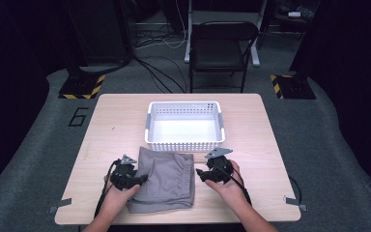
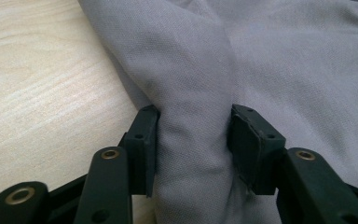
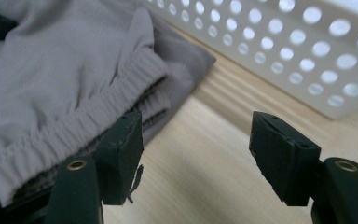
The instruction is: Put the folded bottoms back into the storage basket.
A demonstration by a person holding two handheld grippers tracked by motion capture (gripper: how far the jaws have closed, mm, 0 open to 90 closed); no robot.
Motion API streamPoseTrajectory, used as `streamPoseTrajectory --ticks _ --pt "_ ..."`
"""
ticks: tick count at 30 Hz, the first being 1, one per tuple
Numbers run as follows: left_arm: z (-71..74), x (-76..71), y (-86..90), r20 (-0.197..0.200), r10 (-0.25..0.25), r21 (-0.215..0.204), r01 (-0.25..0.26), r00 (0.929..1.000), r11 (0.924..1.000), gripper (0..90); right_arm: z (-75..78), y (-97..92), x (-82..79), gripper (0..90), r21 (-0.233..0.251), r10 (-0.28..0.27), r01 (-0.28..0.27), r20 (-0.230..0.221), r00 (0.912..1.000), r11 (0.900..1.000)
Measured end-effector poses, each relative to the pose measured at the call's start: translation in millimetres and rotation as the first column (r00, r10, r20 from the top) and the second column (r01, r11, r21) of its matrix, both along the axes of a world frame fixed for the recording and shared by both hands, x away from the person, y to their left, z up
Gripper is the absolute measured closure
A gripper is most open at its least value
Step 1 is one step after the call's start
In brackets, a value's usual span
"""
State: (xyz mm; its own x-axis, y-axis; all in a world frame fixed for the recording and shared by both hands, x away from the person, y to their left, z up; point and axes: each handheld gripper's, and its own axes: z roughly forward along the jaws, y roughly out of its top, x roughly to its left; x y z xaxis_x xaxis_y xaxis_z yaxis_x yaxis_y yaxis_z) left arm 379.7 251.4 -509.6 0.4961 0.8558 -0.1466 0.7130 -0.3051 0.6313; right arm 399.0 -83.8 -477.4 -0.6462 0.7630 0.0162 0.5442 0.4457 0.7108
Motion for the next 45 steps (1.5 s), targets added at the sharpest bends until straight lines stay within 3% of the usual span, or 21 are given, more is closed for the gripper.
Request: streamPoseTrajectory --ticks 2,5,10,17,20,21,26,30,33,39,45 --pt "0.4 0.3 1.6 -0.010 -0.018 -0.003 0.018 0.9998 0.9998 56.0 0.7 1.8 3.8 35.6 0.022 -0.016 0.016 -0.013 0.9998 0.9996" --pt "0.1 -0.2 1.3 -0.009 -0.012 -0.008 0.012 0.9999 0.9999 56.2 -2.8 3.4 12.4 36.5 0.018 -0.026 0.026 -0.017 0.9995 0.9995" --pt "-0.1 -0.4 1.7 -0.011 -0.011 -0.017 0.011 0.9999 0.9998 58.6 -15.3 8.6 29.2 37.2 0.025 -0.073 0.075 -0.075 0.9944 0.9968" --pt "-0.2 -0.7 1.9 -0.012 -0.011 -0.022 0.011 0.9999 0.9997 59.8 -26.2 15.5 41.9 38.2 0.010 -0.084 0.085 -0.102 0.9912 0.9963" --pt "-0.3 -0.8 1.8 -0.012 -0.011 -0.022 0.011 0.9999 0.9997 59.8 -24.1 18.3 41.3 38.1 0.038 -0.081 0.086 -0.104 0.9912 0.9956" --pt "-0.3 -0.8 1.8 -0.011 -0.011 -0.022 0.011 0.9999 0.9997 59.8 -23.2 18.1 41.8 38.1 0.033 -0.067 0.070 -0.087 0.9940 0.9970" --pt "-0.5 -1.1 1.6 -0.007 -0.006 -0.021 0.006 1.0000 0.9998 59.8 -23.7 24.3 42.8 38.3 0.022 -0.039 0.041 -0.089 0.9953 0.9989" --pt "-0.7 -1.0 1.9 -0.009 -0.009 -0.026 0.009 0.9999 0.9996 59.7 -24.1 26.5 41.8 38.3 0.060 -0.023 0.030 -0.111 0.9936 0.9978" --pt "-0.7 -1.0 2.1 -0.008 -0.010 -0.027 0.010 0.9999 0.9996 59.7 -22.3 30.8 37.1 37.2 0.062 0.003 0.005 -0.129 0.9916 0.9981" --pt "-0.7 -1.1 2.2 -0.011 -0.011 -0.028 0.010 0.9999 0.9995 59.7 -25.6 39.5 26.1 32.8 0.024 0.042 -0.039 -0.169 0.9847 0.9989" --pt "-1.2 -1.4 1.7 -0.005 -0.002 -0.036 0.002 1.0000 0.9993 59.7 -29.5 41.7 18.7 31.7 0.014 0.039 -0.037 -0.163 0.9858 0.9992"
